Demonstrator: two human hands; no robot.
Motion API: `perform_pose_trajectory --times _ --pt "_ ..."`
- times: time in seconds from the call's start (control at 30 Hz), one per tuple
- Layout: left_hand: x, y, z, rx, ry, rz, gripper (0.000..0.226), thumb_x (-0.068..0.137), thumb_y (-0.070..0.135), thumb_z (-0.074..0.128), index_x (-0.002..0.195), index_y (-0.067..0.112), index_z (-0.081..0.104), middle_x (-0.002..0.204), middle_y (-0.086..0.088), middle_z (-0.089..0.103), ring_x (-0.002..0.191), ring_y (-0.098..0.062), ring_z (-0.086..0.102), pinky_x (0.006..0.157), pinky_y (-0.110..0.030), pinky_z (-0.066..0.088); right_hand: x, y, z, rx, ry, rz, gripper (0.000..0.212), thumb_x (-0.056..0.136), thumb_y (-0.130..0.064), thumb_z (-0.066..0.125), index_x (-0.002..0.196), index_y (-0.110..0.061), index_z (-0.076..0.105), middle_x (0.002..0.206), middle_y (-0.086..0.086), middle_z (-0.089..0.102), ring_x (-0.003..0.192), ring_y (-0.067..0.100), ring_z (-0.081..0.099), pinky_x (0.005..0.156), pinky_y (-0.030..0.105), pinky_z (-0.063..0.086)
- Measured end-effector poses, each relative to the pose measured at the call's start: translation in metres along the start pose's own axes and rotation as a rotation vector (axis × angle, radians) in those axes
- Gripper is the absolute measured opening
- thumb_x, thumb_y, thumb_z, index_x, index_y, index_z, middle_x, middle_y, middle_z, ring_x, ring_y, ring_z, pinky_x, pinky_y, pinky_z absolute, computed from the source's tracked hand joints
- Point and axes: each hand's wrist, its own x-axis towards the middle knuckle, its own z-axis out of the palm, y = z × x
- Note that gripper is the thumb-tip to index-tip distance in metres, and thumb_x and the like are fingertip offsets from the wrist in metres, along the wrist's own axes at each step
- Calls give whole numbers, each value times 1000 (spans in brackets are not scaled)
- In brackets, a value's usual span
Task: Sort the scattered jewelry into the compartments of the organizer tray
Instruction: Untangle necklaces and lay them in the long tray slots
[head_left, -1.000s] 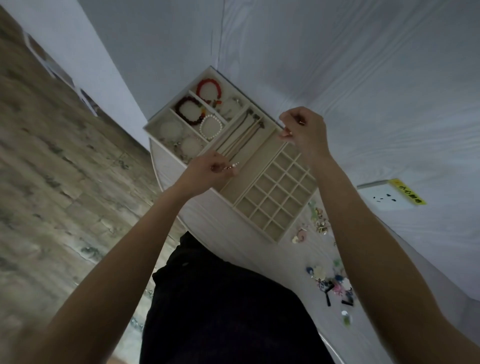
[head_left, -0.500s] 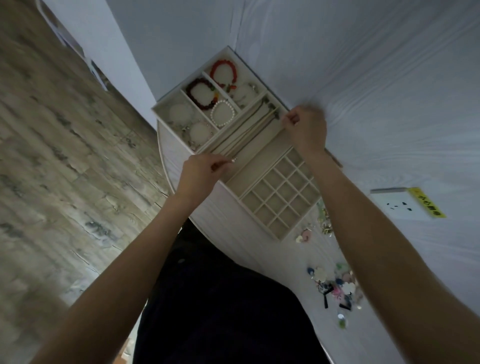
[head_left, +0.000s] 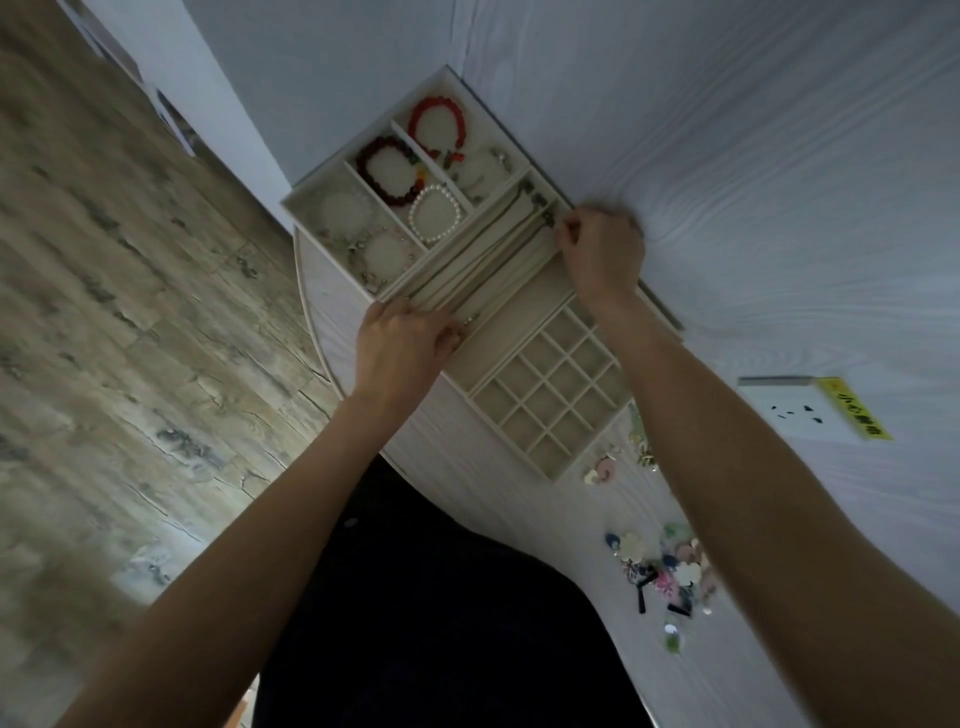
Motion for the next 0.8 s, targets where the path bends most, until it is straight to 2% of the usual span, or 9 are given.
perform_pose_trajectory --times 0.07,0.17,0.27,0.33,0.4,0.53,0.67,0.8 --pt "-3 -3 -2 34 40 22 10 86 24 66 84 19 74 64 0 67 72 -24 59 71 -34 37 -2 -1 -2 -21 -3 -9 29 97 -27 46 100 -10 69 89 10 71 77 22 64 60 21 34" --pt "-8 -9 -8 65 118 50 17 87 26 58 91 21 74 87 1 68 88 -24 55 73 -34 34 -9 0 -8 35 33 -14 30 99 -24 42 102 -8 67 83 11 69 73 24 62 58 24 35" --pt "-11 -12 -12 112 106 91 17 83 26 57 87 23 73 111 -2 63 106 -24 44 83 -37 29 -21 2 -9 136 -47 -74 30 99 -19 38 108 -10 66 70 5 62 60 19 54 51 27 35" --pt "-13 -11 -10 151 26 154 14 81 26 59 87 27 72 132 -3 54 122 -25 39 97 -44 22 -28 2 -6 134 -121 -132 33 97 -19 37 111 -13 65 79 6 67 64 20 58 54 28 43" --pt "-14 -9 -6 171 -43 190 21 82 29 51 90 29 71 144 -3 45 133 -27 34 106 -52 11 -28 2 -2 99 -143 -152 34 97 -20 37 114 -14 65 97 11 70 81 25 64 69 33 51" --pt "-13 -10 -2 206 -96 190 33 85 36 41 96 30 71 149 -1 39 139 -28 26 109 -60 -1 -22 1 2 31 -200 -134 35 98 -21 35 118 -15 62 105 13 68 91 29 63 74 33 50" --pt "-11 -13 -2 238 -102 209 29 86 36 45 94 30 73 149 1 40 139 -28 27 109 -62 -4 -16 2 3 -32 -213 -108 37 100 -23 31 125 -13 57 99 14 68 83 28 61 61 27 39" --pt "-12 -16 -6 247 -65 222 21 85 32 50 85 27 71 147 2 43 139 -26 30 109 -64 1 -10 2 4 -71 -207 -68 35 99 -22 33 124 -7 53 95 16 65 82 30 59 59 28 33"
